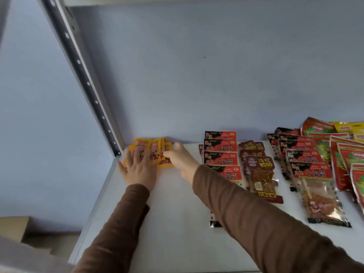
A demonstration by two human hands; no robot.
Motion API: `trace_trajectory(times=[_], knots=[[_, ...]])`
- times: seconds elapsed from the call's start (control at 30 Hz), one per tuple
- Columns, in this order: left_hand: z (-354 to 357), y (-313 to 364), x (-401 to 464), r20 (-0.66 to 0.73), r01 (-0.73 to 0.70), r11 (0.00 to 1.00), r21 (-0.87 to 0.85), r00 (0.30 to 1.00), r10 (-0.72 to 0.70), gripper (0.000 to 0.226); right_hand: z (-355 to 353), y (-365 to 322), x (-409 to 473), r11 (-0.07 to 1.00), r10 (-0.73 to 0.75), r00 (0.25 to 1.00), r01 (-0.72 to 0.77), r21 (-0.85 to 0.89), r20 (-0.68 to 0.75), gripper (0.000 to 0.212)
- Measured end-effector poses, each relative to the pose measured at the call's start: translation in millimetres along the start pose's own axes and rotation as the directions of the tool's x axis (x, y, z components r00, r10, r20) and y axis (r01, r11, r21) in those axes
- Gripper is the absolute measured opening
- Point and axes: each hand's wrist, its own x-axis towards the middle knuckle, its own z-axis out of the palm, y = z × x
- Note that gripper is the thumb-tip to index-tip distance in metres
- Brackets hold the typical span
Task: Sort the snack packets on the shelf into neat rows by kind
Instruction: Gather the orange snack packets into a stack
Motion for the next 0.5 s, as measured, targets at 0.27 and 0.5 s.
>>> trace_trajectory(times=[0.27,0.5], knots=[[23.6,-11.8,-0.4,0.005,-0.015,0.999,-0.040,1.000,0.015,0.060,30.6,-4.0,59.8,0.986,0.165,0.979,-0.159,0.056,-0.123,0.059],[20.6,-13.2,-1.5,0.057,-0.055,0.997,-0.045,0.997,0.058,0.068,22.6,15.0,46.2,0.998,0.017,0.974,-0.001,0.069,-0.225,0.060]])
